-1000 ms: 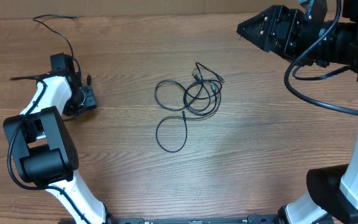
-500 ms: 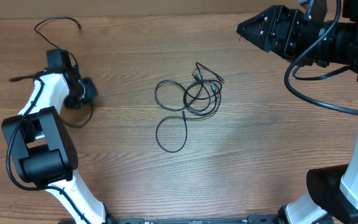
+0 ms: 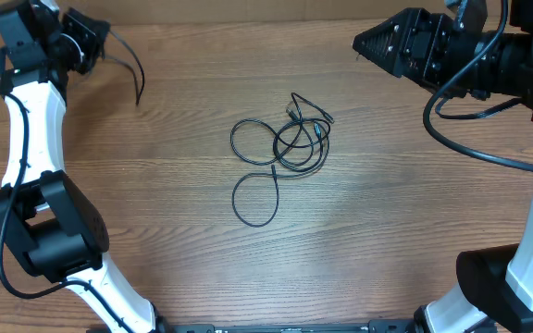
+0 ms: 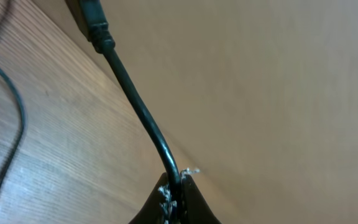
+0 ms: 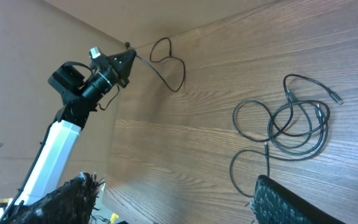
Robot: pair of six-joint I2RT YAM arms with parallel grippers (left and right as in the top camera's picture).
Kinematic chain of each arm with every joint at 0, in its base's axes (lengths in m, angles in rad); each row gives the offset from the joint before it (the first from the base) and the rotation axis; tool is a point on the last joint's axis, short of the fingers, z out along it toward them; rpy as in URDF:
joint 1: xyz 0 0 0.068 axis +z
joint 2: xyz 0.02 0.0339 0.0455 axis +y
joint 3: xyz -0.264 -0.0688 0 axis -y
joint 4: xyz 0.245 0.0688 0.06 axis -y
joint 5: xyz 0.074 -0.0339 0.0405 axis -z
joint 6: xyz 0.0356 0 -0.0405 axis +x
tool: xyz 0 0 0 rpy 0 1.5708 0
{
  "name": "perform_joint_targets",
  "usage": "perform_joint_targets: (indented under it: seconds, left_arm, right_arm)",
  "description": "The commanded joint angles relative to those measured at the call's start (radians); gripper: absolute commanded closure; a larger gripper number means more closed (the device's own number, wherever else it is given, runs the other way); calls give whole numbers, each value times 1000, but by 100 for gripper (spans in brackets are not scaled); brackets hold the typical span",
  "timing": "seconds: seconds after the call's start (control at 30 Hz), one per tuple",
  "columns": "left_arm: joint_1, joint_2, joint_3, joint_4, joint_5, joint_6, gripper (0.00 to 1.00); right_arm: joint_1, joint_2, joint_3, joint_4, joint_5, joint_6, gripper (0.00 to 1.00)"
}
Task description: Untangle cables
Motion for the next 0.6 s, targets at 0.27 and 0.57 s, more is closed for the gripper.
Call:
perform_joint_targets:
  seconds: [0.27,0.57]
  left_arm:
    - [-48,34,11,83,-668,70,96]
    - [-20,124,11,100,-688,439,5]
  right_arm:
    - [68,-10,13,3,-4,-7,20]
    - [119,-10,13,3,0,-7,19]
